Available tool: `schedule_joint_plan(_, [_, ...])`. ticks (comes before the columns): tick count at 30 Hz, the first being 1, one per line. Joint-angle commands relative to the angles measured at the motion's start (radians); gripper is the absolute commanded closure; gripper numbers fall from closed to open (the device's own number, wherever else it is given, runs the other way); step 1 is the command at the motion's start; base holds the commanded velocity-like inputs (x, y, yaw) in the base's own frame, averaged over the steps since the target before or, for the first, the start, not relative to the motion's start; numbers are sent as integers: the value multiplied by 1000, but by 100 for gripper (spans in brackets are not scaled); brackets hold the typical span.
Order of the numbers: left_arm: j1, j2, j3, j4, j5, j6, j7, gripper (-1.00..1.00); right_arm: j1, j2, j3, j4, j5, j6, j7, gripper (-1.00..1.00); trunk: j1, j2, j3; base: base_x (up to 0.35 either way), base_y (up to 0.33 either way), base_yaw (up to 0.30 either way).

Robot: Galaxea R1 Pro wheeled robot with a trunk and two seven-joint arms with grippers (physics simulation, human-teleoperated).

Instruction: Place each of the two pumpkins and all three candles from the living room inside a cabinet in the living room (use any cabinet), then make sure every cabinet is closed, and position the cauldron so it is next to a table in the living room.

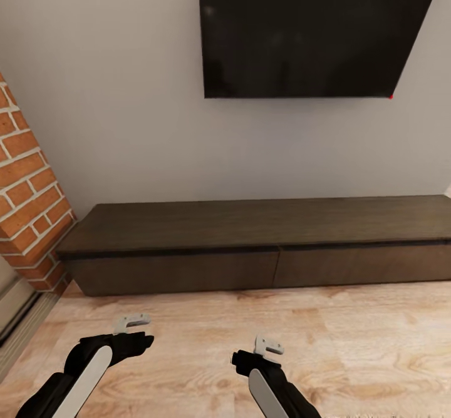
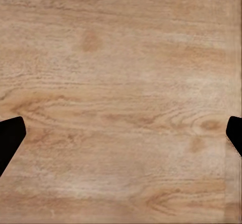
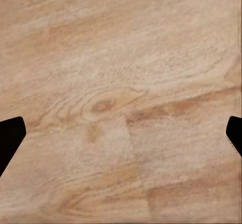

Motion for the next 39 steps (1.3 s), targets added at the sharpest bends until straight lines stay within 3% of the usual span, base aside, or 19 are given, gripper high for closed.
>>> schedule_joint_plan(1, [0, -2, -2, -1, 10, 8, 11, -100, 0, -1, 2, 0, -7, 1, -8, -100, -4, 7, 2, 0, 0, -244])
schedule_joint_plan(8, [0, -20, -2, -4, 9, 52, 11, -100, 1, -2, -19, 1, -9, -7, -10, -100, -31, 56, 22, 0, 0, -266])
schedule_joint_plan(11, [0, -44, -2, -4, 8, 65, 13, -100, 1, -2, -46, 1, -9, -7, -10, -100, -42, 77, 31, 0, 0, -276])
schedule_joint_plan(18, [0, -71, -3, -4, 7, 82, 14, -100, 1, -2, -59, 2, -9, -6, -11, -100, -69, 126, 53, 0, 0, -277])
schedule_joint_plan(29, [0, -75, -3, -5, 7, 86, 14, -100, 1, -2, -64, 12, -9, -7, -11, -100, -111, 203, 91, 0, 0, -273])
schedule_joint_plan(39, [0, -75, -3, -5, 7, 85, 14, -100, 1, -2, -96, 18, -9, -7, -9, -100, -150, 273, 127, 0, 0, -272])
